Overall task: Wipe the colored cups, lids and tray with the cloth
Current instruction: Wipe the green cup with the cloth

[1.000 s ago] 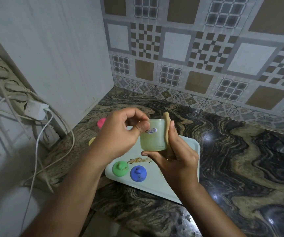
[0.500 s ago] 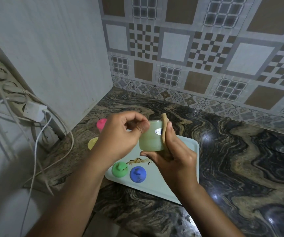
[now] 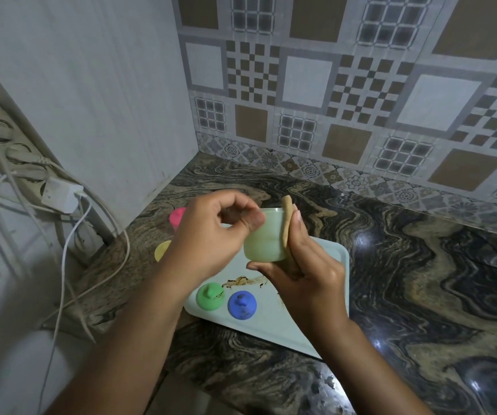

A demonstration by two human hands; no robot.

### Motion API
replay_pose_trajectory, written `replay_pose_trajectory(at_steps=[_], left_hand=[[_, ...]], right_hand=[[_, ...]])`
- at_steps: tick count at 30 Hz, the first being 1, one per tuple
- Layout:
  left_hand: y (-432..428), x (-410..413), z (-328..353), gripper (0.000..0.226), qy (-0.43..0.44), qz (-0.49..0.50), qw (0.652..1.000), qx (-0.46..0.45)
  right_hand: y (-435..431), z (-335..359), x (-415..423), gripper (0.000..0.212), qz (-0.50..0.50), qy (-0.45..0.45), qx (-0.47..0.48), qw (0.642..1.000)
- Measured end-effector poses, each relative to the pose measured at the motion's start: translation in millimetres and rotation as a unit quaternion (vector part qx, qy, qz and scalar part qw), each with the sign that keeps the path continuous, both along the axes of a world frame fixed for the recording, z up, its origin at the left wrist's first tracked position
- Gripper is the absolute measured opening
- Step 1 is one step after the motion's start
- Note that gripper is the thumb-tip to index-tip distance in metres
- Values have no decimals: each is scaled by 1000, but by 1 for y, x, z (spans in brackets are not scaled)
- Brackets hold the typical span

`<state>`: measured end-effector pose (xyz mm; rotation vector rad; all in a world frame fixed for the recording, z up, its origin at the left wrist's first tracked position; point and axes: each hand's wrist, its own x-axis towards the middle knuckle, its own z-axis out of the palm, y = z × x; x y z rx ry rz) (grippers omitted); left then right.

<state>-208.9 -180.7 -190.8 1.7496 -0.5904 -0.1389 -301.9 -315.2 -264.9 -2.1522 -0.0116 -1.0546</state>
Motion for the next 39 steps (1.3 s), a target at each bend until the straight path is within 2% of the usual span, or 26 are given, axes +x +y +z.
replay_pose_trajectory(at_steps=[1,3,4,7,9,12,15,20,23,25,29,34,37,39], left_hand=[[-2,-3,0,8,-48,16,998,23],[-4,-8,1,4,-70,21,997,4],[-3,-9,2,5,-53,11,998,-10],[4,-5,-2,28,64,-47,996,-30],[4,-3,-4,23,132,-42,988,-65],[1,-1,-3,14,147,20,983,-111],[1,0,-1,14,127,39,983,-125],[3,-4,-5,39,142,-40,986,-81],[8,-1,-4,46,163,-74,979,-97],[13,0,-2,41,179,-110,970,-121],[14,-1,-2,17,162,-90,970,-159],[6,0,-7,7,143,-33,980,-134],[1,0,-9,21,48,14,997,-53],[-3,-3,-7,17,-11,32,999,-13]], right_hand=[[1,-1,0,86,-5,3,-1,1000],[2,1,-1,85,-8,-6,18,1000],[1,2,-2,85,-7,-14,35,999],[-1,2,-3,87,19,-27,88,996],[-1,-2,-3,85,41,-30,118,992],[-4,-6,-4,70,69,-41,146,986],[-2,-3,-3,67,61,-35,131,989],[2,10,-2,84,-3,5,71,997],[-1,6,-1,81,10,-35,53,998],[-3,4,-1,79,13,-63,45,997],[1,5,2,73,-2,-72,31,997],[4,2,0,74,11,-74,61,995],[7,-2,1,70,1,-67,26,997],[8,-4,1,73,-3,-72,25,997]])
